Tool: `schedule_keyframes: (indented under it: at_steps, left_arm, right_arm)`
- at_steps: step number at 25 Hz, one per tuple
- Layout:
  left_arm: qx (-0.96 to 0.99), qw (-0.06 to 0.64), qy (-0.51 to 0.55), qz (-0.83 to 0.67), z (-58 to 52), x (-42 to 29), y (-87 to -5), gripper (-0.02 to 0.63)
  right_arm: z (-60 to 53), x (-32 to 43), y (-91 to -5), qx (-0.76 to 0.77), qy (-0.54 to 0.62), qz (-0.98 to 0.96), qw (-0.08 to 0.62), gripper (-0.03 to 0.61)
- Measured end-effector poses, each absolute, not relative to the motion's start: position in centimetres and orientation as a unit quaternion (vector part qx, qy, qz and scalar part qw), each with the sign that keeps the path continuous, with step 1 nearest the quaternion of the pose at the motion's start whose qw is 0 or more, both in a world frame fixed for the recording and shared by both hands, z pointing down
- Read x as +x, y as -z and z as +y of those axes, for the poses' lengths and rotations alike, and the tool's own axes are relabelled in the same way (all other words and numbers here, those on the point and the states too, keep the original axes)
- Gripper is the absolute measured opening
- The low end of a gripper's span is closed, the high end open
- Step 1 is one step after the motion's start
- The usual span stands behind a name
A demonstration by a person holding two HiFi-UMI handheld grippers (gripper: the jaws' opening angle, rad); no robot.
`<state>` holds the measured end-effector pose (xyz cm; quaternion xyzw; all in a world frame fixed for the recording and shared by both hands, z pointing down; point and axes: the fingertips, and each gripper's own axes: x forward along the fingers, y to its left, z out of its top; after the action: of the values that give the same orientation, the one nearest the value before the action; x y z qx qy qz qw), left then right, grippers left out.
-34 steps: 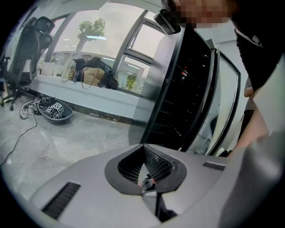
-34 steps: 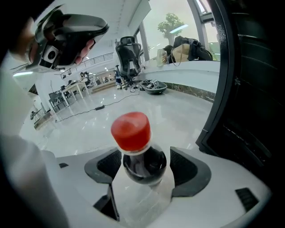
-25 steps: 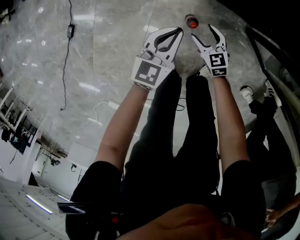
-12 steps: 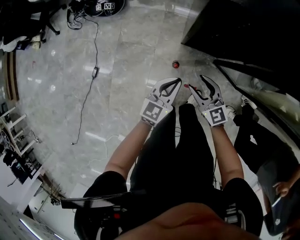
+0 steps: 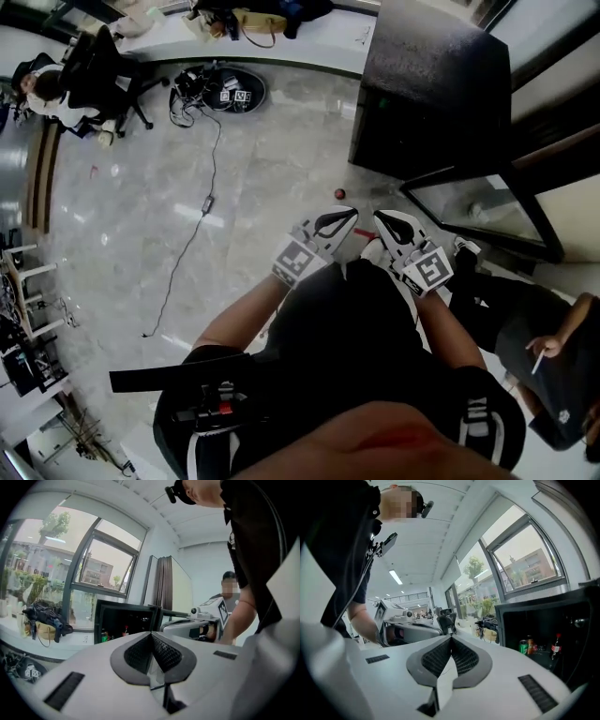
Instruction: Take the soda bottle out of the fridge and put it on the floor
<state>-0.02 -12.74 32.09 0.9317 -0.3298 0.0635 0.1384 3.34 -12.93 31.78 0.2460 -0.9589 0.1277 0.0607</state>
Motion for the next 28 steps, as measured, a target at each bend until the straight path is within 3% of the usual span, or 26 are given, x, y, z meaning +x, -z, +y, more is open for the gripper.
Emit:
schedule_keyframes:
  at_steps: [10, 28]
  left_arm:
    - [0.948, 0.066, -0.044, -0.308, -10.8, 2.9, -21.7, 0.005]
    - [0.936, 0.051, -0.007, -0.349, -11.1, 2.1, -18.4, 0.005]
  right_arm:
    - [-11.6, 6.3, -19.9, 0.271, -0.061, -0.961, 0.006, 0.012]
    - [-10.7, 5.9, -17.8, 0.252, -0.02, -0.967, -0.003, 0.012]
